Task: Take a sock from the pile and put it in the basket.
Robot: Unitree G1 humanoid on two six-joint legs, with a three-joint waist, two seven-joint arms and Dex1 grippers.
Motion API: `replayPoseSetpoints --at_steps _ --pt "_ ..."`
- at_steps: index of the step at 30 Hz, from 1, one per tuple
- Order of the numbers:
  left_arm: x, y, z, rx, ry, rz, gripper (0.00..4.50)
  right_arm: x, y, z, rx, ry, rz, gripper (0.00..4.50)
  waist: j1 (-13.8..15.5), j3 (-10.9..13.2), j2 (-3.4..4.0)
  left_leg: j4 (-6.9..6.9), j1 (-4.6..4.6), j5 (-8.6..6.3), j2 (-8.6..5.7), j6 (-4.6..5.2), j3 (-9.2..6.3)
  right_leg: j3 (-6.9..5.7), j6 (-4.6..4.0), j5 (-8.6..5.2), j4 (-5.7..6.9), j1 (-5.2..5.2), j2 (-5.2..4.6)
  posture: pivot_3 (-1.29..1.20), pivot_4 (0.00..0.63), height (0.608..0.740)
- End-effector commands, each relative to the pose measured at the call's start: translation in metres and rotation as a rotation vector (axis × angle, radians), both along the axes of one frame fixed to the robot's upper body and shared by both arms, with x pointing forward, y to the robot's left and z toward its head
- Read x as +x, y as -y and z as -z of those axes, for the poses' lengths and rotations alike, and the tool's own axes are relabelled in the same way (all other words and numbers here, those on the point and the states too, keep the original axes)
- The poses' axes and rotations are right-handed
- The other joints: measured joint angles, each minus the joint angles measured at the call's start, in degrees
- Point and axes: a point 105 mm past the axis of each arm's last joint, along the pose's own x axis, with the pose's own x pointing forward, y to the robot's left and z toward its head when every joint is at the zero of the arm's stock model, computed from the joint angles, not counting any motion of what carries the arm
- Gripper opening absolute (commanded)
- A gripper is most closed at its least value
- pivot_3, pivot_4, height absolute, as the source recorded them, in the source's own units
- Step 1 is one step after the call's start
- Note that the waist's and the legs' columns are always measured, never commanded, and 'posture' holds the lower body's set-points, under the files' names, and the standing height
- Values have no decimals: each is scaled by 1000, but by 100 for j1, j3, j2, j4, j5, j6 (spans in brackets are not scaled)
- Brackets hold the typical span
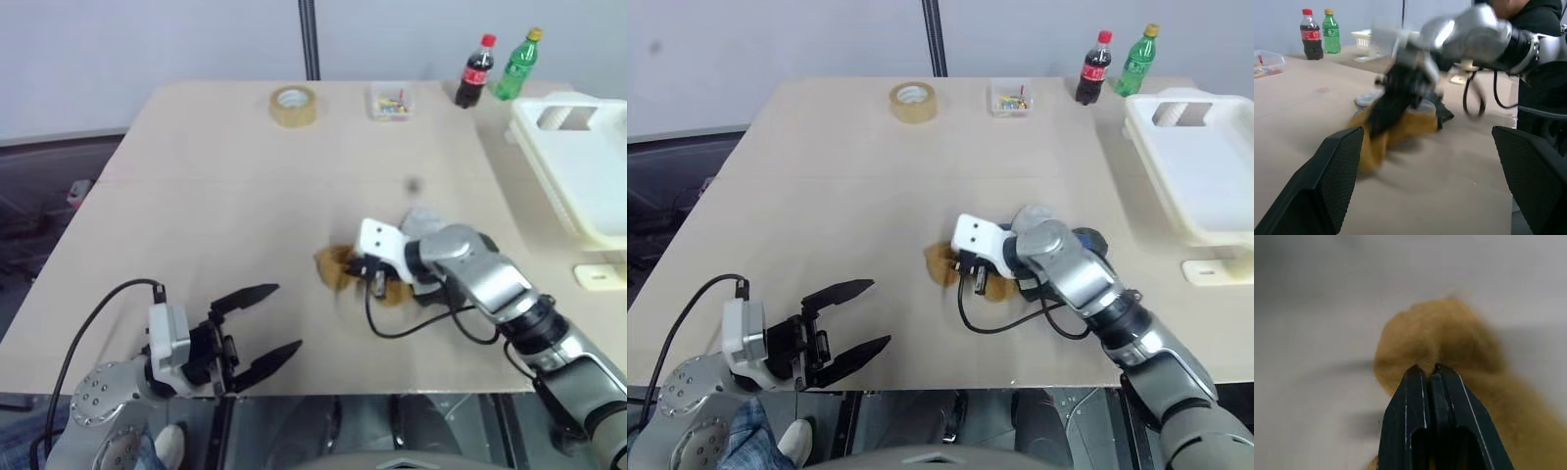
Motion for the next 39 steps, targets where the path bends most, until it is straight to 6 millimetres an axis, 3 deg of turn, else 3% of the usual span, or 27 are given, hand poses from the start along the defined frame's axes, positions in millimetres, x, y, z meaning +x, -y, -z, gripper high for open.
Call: replayPoseSetpoints --at_steps 1,7,11,14,16,19,21,24,30,36,39 --pt "-3 1 -5 3 30 -6 4500 9 -2 -3 -53 79 -22 46 -48 0 0 0 1 1 0 -2 0 1 0 0 4 -1 1 0 150 739" --pt "-5 -2 -4 8 27 -34 4500 32 46 10 -171 150 69 46 -55 -2 -1 2 16 5 1 -8 -6 -5 -1 1 10 17 3 0 150 739" --pt "-5 -2 -3 7 22 -33 4500 39 76 4 -191 163 81 46 24 -4 -4 5 17 5 -3 -7 -7 -7 -1 1 9 20 0 0 150 739" --pt "-3 -2 -3 5 22 -27 4500 40 87 -3 -185 170 54 46 39 -4 -3 4 16 4 -2 -7 -9 -9 -1 1 8 20 0 0 150 739" --pt "-2 -2 -2 5 22 -24 4500 39 89 -6 -180 176 32 46 24 -4 -3 4 17 5 0 -7 -8 -7 -1 1 8 19 1 0 150 739" --pt "-1 -1 -1 4 19 -17 4500 41 80 -14 -125 192 34 1038 11 -3 -3 3 16 4 1 -7 -6 -3 -1 1 8 18 2 0 150 739" --pt "-2 -1 -1 5 17 -13 4500 36 69 -20 -53 152 44 1336 -22 -2 -2 2 15 5 1 -7 -4 -1 -1 1 7 16 2 0 150 739" --pt "-2 -1 -1 6 15 -9 4500 27 56 -26 3 88 47 2577 -47 0 0 -1 9 5 3 -7 -6 0 -2 1 6 12 3 0 150 739" --pt "-2 1 0 5 11 -7 4500 23 49 -23 23 63 68 2577 -67 1 2 -2 7 4 2 -6 -6 -2 -2 1 4 8 2 0 150 739" --pt "-2 0 1 5 7 -11 4500 27 49 -20 12 76 92 22 -104 2 3 -3 8 4 3 -6 -5 -1 -2 1 4 7 2 0 150 739" --pt "-2 0 1 4 4 -11 4500 28 50 -20 12 84 96 22 -105 2 3 -4 8 4 3 -7 -5 -1 -2 1 4 6 2 0 150 739"
